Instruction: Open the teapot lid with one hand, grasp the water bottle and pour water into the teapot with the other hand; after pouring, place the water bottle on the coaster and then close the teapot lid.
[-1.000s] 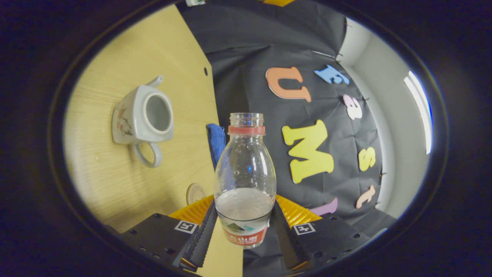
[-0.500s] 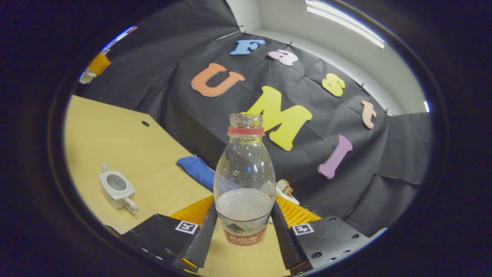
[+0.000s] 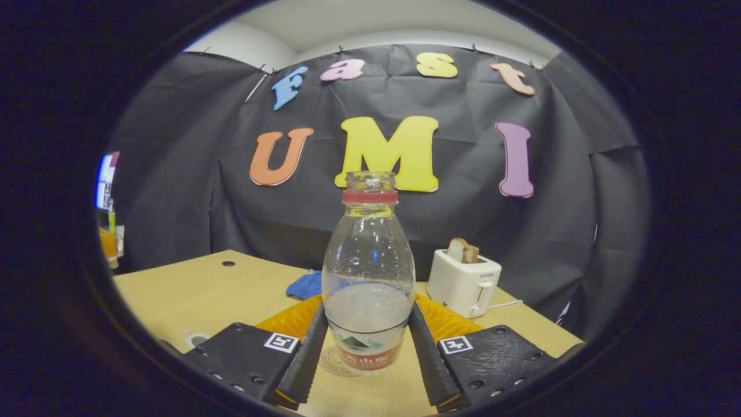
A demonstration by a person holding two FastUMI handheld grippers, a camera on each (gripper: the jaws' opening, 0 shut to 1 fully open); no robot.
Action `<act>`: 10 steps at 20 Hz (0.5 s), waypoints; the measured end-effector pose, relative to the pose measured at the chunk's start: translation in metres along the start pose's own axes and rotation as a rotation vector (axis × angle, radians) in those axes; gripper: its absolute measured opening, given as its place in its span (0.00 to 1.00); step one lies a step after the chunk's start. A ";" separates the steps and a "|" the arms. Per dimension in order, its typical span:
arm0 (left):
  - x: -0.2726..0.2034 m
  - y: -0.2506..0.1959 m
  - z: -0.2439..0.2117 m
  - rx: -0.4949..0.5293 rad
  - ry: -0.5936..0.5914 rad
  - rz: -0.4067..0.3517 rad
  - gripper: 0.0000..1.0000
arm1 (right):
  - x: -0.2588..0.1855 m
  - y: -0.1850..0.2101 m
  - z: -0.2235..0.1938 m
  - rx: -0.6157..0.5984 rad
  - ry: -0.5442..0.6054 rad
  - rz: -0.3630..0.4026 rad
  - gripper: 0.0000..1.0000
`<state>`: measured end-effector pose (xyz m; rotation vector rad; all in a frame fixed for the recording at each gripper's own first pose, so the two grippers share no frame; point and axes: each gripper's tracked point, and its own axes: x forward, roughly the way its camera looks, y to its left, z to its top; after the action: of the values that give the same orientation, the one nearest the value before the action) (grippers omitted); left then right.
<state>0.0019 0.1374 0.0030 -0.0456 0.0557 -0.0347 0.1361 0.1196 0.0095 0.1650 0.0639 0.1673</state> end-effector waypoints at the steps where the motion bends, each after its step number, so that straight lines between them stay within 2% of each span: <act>1: 0.002 -0.001 -0.002 0.004 0.006 -0.001 0.03 | 0.008 0.002 -0.005 0.051 0.016 0.021 0.73; 2: 0.003 -0.001 -0.004 0.006 0.011 0.000 0.03 | 0.015 0.004 -0.009 0.085 0.036 0.033 0.75; 4: 0.006 -0.005 -0.009 0.014 0.023 -0.004 0.03 | 0.030 0.002 -0.022 0.119 0.069 0.043 0.73; 10: 0.013 -0.005 -0.020 0.027 0.043 -0.009 0.03 | 0.069 0.008 -0.059 0.100 0.143 0.016 0.74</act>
<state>0.0131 0.1310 -0.0170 -0.0182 0.0980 -0.0456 0.1984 0.1485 -0.0506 0.2530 0.2131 0.1923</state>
